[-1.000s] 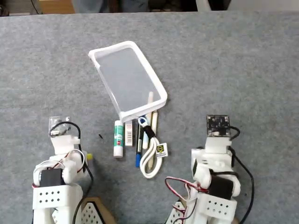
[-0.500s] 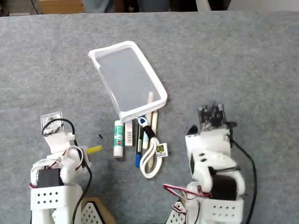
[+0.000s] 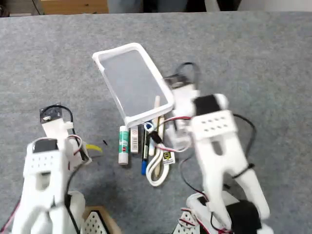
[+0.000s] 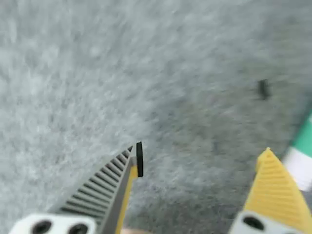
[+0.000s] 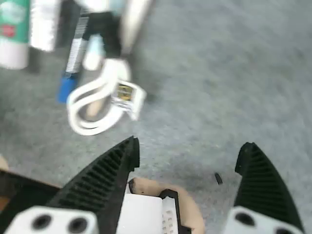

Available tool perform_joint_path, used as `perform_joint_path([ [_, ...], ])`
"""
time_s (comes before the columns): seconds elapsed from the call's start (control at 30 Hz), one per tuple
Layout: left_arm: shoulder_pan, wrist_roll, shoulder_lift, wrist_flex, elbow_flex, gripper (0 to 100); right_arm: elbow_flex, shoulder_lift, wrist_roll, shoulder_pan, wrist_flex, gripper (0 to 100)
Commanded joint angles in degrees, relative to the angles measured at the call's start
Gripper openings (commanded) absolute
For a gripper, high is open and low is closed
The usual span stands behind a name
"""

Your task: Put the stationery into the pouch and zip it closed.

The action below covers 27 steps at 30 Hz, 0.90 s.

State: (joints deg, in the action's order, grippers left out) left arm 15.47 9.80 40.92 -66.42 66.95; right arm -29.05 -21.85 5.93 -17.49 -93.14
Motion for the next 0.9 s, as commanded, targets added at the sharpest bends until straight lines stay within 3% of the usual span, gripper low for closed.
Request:
perform_joint_path([
  [0.0, 5.49, 0.53, -8.53, 5.98, -1.98, 37, 2.77, 2.59, -0.79, -5.80, 3.08, 33.1],
  [0.1, 8.31, -0.79, -11.08, 10.55, 0.04, 37, 2.68, 4.44, -0.62, -7.38, 6.15, 33.0],
  [0.53, 8.75, -1.32, -11.16, 10.73, -0.57, 37, 3.12, 22.81, -3.16, -10.02, 23.12, 32.8],
  [0.87, 8.66, -1.32, -11.16, 10.81, -0.57, 37, 2.77, 25.36, -3.69, -10.02, 30.42, 32.2],
])
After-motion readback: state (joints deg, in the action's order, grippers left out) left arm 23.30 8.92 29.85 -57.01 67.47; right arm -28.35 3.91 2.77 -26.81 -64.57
